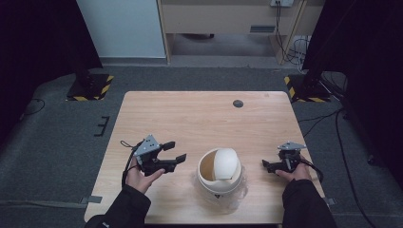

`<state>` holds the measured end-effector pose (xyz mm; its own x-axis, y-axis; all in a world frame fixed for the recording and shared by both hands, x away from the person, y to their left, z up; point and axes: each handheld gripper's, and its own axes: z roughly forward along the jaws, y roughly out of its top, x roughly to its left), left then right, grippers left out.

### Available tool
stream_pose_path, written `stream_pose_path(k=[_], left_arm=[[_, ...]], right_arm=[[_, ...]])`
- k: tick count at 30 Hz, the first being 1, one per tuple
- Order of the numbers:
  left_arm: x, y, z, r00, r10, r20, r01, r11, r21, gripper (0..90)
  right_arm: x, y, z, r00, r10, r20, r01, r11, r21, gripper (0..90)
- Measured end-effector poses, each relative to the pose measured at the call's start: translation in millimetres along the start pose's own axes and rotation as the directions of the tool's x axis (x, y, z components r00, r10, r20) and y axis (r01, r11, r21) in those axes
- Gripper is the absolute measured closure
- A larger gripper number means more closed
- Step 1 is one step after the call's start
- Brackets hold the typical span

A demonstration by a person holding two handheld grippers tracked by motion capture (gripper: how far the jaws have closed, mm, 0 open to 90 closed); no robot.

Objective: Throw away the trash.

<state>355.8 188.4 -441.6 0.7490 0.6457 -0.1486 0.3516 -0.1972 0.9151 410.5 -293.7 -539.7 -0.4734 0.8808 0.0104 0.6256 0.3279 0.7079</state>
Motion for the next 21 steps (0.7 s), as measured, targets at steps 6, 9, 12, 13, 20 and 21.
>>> stream_pose_path(k=[6, 9, 12, 13, 20, 21], left_arm=[[11.6, -9.9, 2.2, 0.9987, -0.004, -0.05, 0.007, 0.9985, 0.055, 24.9], [17.8, -14.9, 2.6, 0.997, -0.017, -0.075, 0.023, 0.9968, 0.077, 23.5], [24.9, -20.8, 3.2, 0.9944, -0.026, -0.103, 0.037, 0.9937, 0.106, 21.8], [27.5, -23.2, 3.5, 0.993, -0.034, -0.113, 0.047, 0.9921, 0.117, 21.2], [46.2, -40.7, 9.6, 0.9806, -0.068, -0.184, 0.104, 0.9754, 0.194, 19.0], [49.0, -42.7, 10.7, 0.9788, -0.067, -0.193, 0.108, 0.9718, 0.209, 18.4]], right_arm=[[0.0, 0.0, 0.0, 1.0, 0.0, 0.0, 0.0, 1.0, 0.0, 0.7], [0.0, 0.0, 0.0, 1.0, 0.0, 0.0, 0.0, 1.0, 0.0, 0.7], [0.0, 0.0, 0.0, 1.0, 0.0, 0.0, 0.0, 1.0, 0.0, 0.7], [0.0, 0.0, 0.0, 1.0, 0.0, 0.0, 0.0, 1.0, 0.0, 0.7], [0.0, 0.0, 0.0, 1.0, 0.0, 0.0, 0.0, 1.0, 0.0, 0.7], [0.0, 0.0, 0.0, 1.0, 0.0, 0.0, 0.0, 1.0, 0.0, 0.7]])
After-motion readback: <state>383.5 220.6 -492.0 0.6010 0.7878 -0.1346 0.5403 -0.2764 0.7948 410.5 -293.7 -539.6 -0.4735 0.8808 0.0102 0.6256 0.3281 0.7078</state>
